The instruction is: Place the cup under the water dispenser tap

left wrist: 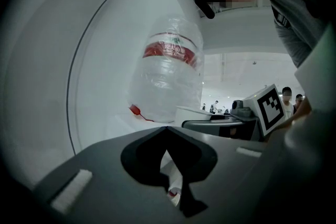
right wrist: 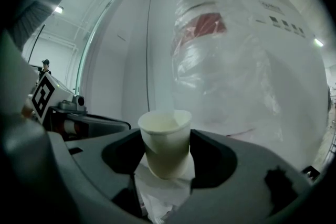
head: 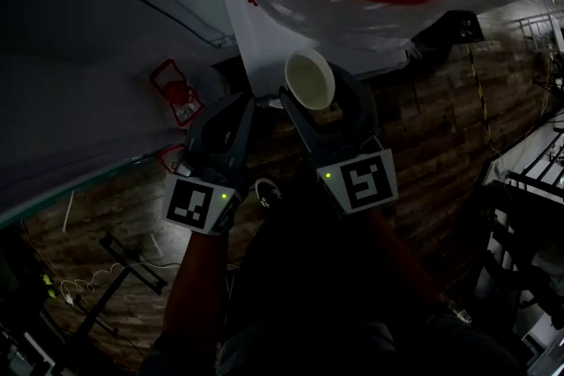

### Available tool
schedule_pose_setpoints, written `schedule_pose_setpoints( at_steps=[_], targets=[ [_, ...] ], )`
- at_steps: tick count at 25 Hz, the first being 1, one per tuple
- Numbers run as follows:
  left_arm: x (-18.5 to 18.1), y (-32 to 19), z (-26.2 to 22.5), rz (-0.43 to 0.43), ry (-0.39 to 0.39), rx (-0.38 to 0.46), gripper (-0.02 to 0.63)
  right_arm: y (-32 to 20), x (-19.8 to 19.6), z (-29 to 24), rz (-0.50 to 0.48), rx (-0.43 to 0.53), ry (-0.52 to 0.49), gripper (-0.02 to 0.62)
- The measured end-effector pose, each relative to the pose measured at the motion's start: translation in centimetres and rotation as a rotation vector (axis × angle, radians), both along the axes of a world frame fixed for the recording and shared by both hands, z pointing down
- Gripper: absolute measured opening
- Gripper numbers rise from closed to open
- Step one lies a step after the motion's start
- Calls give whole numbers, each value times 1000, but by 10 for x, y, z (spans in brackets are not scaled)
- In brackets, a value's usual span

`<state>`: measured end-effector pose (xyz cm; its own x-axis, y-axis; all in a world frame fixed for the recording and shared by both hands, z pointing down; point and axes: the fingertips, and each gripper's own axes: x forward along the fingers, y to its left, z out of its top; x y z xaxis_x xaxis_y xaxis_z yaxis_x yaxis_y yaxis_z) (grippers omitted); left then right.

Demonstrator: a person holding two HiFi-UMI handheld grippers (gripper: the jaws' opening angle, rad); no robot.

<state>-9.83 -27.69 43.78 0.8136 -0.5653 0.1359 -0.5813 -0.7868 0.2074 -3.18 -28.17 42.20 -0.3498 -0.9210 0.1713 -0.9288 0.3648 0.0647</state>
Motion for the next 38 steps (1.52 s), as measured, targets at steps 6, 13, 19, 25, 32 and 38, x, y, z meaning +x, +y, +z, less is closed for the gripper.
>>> schedule_pose_setpoints(
  at_steps=[6,13,19,25,32,38],
  targets=[
    [13,20,-4,26,2,18,8,32,8,-9,12,4,-22,281],
    [29,51,7,13,15,1,8,70,24,-5,-4,3,-38,281],
    [41,79,40,-26,4,-19,8,98,41,25,-31,-14,-37,281],
    [52,103,82,-27,-7,-10,8,122,56,74,-35,-54,-43,281],
    [59,100,152,-25,-51,-17,8,118,68,148,-31,-93,-44,281],
    [65,78,209,-27,-26,-8,9,97,65,219,-49,-83,-33,281]
  ],
)
